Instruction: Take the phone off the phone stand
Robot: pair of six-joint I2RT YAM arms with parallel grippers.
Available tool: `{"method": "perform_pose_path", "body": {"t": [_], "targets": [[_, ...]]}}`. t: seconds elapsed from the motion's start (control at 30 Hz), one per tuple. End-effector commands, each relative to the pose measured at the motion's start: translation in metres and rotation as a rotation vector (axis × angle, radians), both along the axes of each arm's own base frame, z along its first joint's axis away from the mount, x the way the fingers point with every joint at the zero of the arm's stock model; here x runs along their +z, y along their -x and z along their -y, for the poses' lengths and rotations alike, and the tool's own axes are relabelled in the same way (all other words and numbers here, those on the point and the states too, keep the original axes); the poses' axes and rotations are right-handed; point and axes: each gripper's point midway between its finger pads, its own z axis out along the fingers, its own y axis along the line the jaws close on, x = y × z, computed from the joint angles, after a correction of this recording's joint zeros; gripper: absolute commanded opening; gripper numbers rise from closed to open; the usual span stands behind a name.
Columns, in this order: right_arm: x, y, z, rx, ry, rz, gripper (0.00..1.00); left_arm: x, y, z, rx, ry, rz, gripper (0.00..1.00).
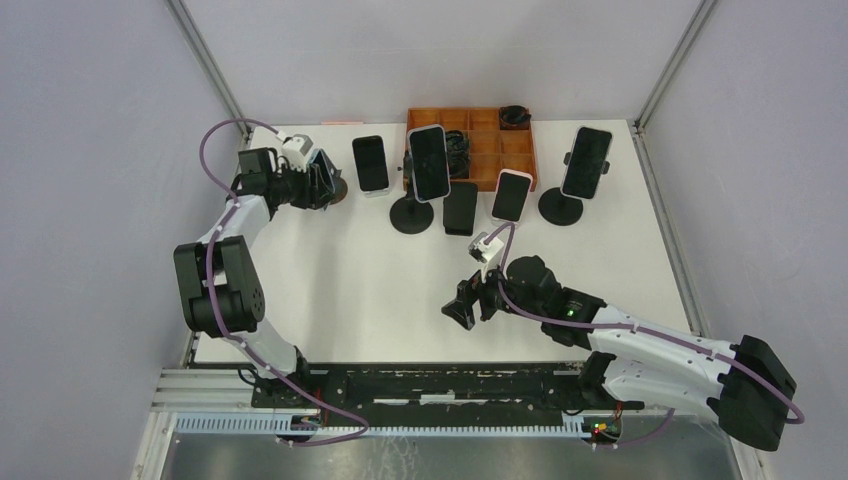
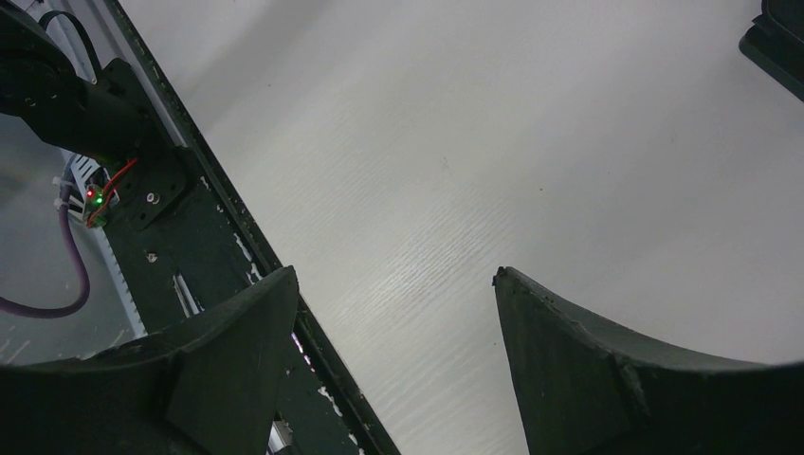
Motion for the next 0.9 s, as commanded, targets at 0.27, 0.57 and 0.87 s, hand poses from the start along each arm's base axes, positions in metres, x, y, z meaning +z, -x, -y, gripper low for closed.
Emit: {"method": "perform_pose_path", "body": {"t": [0.27,0.57,0.87], "targets": [[0.051,-0.002,-0.028,0.091,-0.097,0.066,0.89,0.086,0.078,0.066,-0.516,0.214,0.070,0.02],[0.124,0.000,-0.074,0.276,-0.237,0.152,0.98,0.074,0.212,0.111,-0.936,0.156,-0.029,0.02],[0.160,0.002,-0.107,0.443,-0.263,0.194,0.98,0.097,0.270,0.156,-1.159,0.121,0.014,0.02]]}}
